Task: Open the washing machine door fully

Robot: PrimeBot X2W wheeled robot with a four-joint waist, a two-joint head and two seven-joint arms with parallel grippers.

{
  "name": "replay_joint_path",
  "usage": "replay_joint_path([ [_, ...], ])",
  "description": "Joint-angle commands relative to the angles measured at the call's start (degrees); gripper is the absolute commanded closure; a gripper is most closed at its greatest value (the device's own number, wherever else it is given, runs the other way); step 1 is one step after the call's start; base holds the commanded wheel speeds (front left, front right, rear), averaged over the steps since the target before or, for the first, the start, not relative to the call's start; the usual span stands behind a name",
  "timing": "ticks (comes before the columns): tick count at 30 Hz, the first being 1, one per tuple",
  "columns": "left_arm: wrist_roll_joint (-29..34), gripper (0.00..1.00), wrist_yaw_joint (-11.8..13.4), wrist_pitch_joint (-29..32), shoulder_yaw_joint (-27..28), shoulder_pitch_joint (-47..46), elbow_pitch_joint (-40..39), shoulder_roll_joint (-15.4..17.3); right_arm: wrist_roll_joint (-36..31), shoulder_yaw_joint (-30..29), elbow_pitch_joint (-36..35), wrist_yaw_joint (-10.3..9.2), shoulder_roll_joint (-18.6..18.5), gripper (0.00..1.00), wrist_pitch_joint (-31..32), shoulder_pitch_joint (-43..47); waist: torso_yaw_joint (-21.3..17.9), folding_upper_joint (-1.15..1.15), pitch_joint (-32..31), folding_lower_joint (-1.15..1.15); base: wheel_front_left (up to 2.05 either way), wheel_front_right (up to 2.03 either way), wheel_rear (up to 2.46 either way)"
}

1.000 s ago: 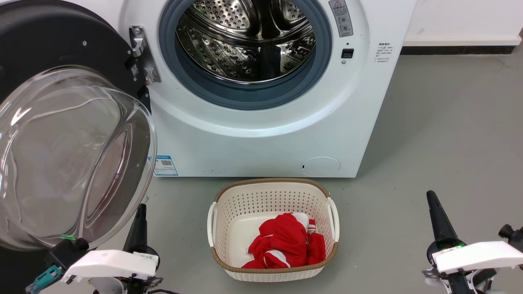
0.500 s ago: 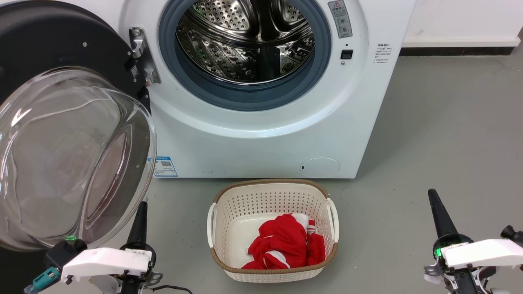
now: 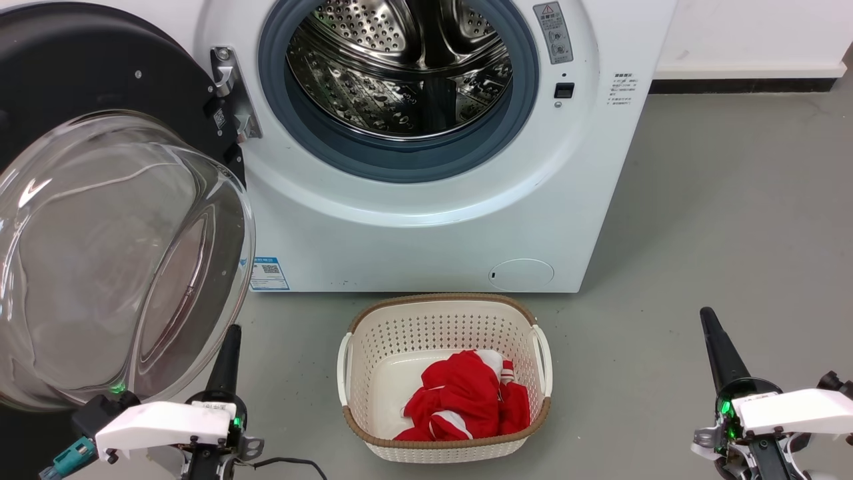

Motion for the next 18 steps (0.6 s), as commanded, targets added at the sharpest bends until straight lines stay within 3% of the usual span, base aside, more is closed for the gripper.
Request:
replay_joint_path([
  [1, -1.5, 1.0, -0.3, 0.4, 0.2, -1.1, -0.1, 0.0, 1.5, -0.2, 0.1, -0.02, -0.2, 1.0, 0.2, -1.4, 0.0, 0.0, 0.0, 0.0, 0.0, 0.0, 0.0],
  [18, -9.8, 1.0, -0.8, 2.4, 0.8, -1.7, 0.6, -0.2, 9.8, -1.0, 1.3, -0.03, 0.0, 1.0, 2.1, -2.1, -0.1, 0.0, -0.3, 0.0, 0.0, 0.0, 0.0],
])
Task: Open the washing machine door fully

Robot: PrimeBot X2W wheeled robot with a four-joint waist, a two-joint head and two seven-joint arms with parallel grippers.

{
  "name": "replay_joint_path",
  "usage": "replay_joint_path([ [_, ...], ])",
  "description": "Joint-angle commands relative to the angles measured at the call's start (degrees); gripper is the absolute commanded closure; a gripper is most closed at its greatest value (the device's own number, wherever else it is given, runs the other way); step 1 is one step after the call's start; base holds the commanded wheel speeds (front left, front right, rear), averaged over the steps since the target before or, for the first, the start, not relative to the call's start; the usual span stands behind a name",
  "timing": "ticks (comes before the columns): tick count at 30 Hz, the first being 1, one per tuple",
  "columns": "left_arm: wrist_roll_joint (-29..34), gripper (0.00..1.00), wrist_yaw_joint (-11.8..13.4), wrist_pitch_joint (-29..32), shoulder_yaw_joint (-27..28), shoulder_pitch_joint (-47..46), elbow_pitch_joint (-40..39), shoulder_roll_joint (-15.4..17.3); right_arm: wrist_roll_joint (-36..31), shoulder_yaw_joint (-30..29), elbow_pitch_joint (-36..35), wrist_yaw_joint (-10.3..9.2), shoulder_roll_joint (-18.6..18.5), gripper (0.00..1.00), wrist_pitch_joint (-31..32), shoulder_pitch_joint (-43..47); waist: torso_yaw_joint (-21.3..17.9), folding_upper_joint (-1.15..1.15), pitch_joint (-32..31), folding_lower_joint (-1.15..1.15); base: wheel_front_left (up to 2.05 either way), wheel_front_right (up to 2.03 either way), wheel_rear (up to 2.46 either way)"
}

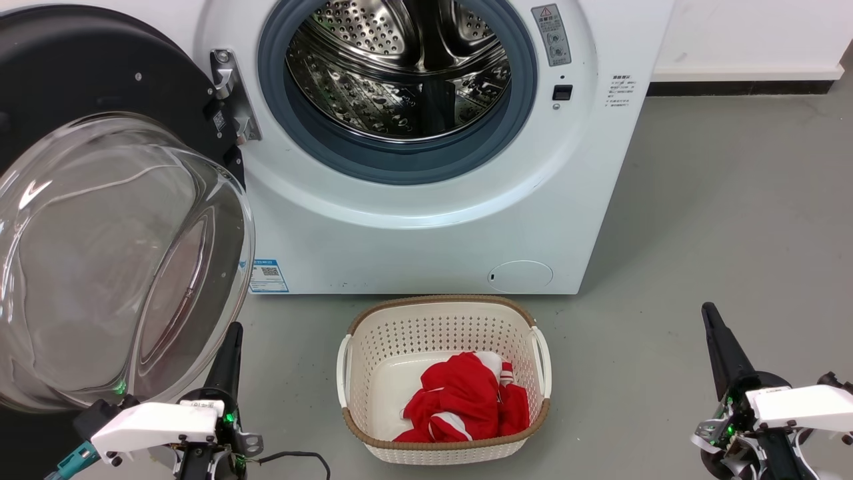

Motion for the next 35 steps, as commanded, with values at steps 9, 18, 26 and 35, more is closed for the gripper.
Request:
replay_joint_path([
  [9, -4.9, 1.0, -0.6, 1.3, 0.5, -1.4, 0.4, -0.1, 5.0, -0.6, 0.7, -0.03, 0.1, 1.0, 1.1, -1.4, -0.1, 0.0, -0.2, 0.0, 0.0, 0.0, 0.0],
  [18, -8.7, 1.0, -0.7, 2.1, 0.8, -1.4, 0.7, -0.2, 8.7, -1.0, 1.2, -0.03, 0.2, 1.0, 2.0, -1.6, -0.1, 0.0, -0.3, 0.0, 0.0, 0.0, 0.0],
  [26, -9.3, 1.0, -0.8, 2.4, 0.8, -1.4, 0.7, -0.2, 9.1, -1.2, 1.3, -0.03, 0.3, 1.0, 2.2, -1.7, -0.1, 0.0, -0.3, 0.0, 0.0, 0.0, 0.0],
  [35, -9.3, 1.0, -0.8, 2.4, 0.8, -1.4, 0.7, -0.2, 8.9, -1.4, 1.3, -0.03, 0.5, 1.0, 2.4, -1.7, -0.1, 0.0, -0.3, 0.0, 0.0, 0.0, 0.0],
])
